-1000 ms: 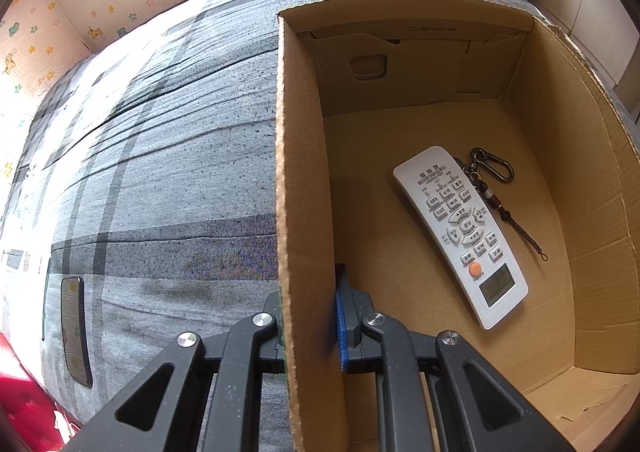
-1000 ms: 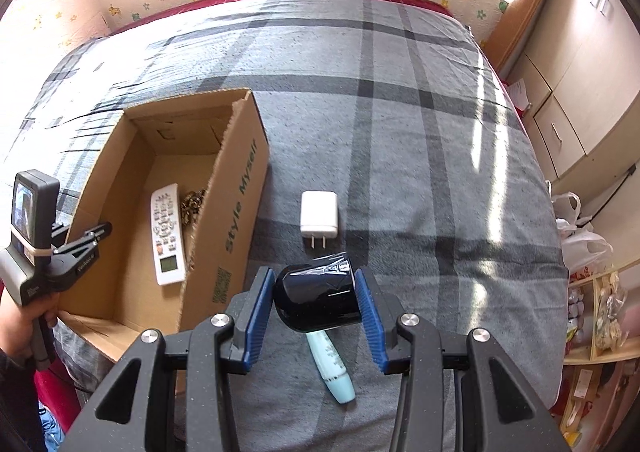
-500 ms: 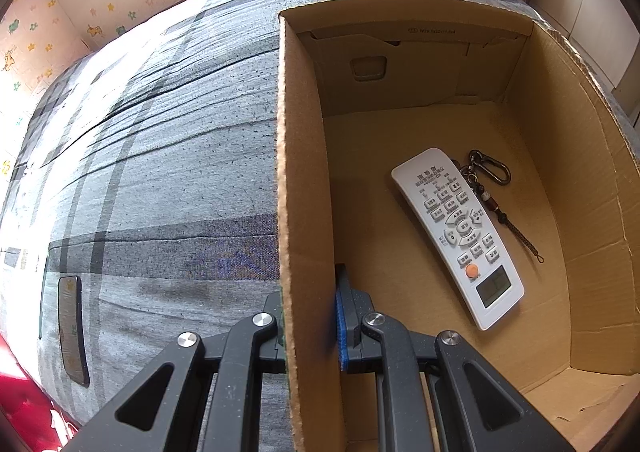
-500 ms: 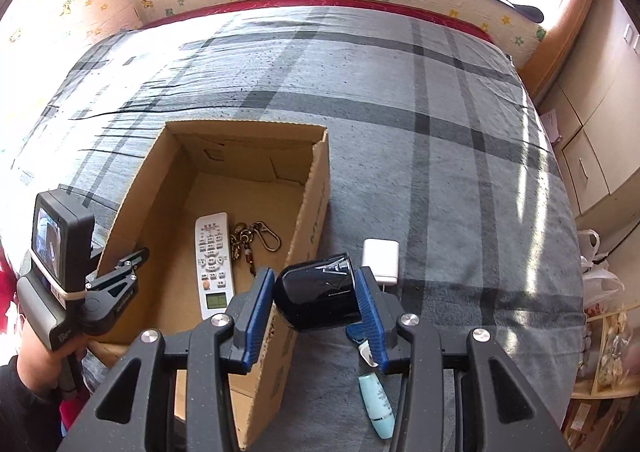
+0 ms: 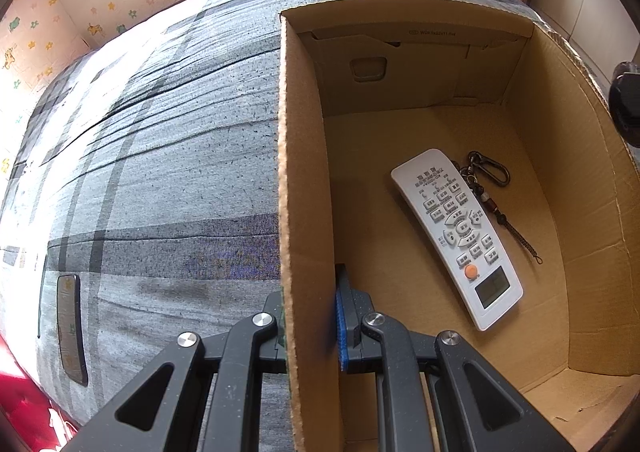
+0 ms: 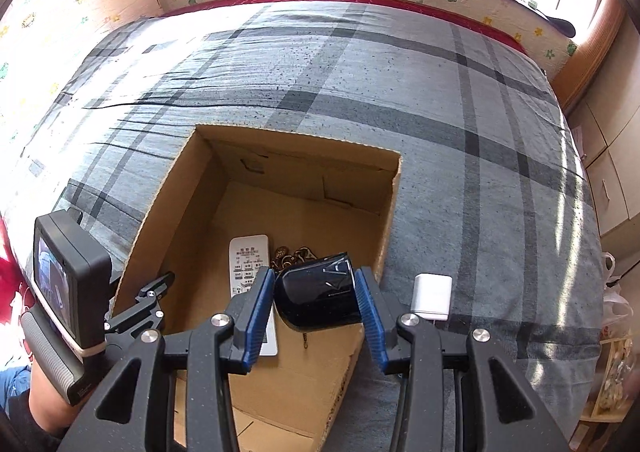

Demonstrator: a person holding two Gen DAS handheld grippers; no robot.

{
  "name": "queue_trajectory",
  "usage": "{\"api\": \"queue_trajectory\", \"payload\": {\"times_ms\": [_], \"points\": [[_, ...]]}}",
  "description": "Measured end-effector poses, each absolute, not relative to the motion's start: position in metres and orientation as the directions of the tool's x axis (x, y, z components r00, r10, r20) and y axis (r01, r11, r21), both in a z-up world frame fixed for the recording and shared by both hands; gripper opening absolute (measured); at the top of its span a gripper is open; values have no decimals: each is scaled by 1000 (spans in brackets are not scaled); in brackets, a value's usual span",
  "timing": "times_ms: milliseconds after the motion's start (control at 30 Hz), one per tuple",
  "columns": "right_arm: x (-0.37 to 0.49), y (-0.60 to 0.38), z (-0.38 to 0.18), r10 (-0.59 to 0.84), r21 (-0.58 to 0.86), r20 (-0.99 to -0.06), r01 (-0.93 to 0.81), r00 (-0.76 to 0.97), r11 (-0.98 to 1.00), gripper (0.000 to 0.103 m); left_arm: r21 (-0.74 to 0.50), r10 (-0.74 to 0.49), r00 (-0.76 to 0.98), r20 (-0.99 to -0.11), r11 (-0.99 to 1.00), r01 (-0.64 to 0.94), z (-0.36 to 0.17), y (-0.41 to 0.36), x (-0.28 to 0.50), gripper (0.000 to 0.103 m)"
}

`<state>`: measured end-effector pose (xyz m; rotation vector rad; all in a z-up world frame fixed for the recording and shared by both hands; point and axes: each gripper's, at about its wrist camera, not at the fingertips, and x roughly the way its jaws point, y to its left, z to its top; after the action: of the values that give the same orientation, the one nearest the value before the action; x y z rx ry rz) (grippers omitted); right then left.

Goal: Organize rigid objects
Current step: 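Lower the black cylinder into the box and open the right tool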

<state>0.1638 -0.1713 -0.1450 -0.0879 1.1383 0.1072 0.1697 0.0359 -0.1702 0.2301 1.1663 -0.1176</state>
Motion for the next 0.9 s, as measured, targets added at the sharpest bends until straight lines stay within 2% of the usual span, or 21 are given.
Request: {"api": "queue_trajectory", "payload": {"times_ms": [400,900], "points": [[195,-139,-191,20,-34,-935,-147,354,989,45,122,29,394,-919,970,211,-171,36,169,14],[224,-122,-246,-69,-107,-958,-123,280,987,45,118,26,397,-917,971,209,-169,37,168,14]]}}
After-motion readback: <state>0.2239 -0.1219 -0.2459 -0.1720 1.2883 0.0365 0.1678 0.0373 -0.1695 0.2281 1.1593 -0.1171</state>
